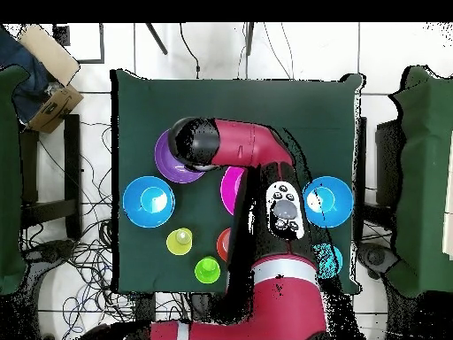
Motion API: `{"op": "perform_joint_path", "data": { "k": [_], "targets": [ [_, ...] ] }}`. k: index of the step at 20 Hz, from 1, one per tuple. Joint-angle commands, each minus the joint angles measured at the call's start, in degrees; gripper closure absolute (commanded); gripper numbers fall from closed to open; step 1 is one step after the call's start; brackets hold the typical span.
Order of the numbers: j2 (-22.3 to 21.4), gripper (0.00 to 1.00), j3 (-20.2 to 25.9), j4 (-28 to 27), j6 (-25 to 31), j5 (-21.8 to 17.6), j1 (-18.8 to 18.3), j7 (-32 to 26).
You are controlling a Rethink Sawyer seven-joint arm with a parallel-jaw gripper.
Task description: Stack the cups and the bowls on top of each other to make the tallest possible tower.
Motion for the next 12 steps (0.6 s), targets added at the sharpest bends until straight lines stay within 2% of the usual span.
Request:
{"op": "perform_joint_path", "data": {
  "k": [1, 8, 12],
  "targets": [
    [1.9, 0.00, 7.2, 9.1, -8.6, -4.5, -2.1, -1.4],
    [2.0, 0.00, 8.1, 11.0, -12.7, -5.9, -2.7, -1.3],
    [2.9, 0.00, 7.4, 9.8, -12.8, -6.0, -2.0, -0.9]
  ]
}}
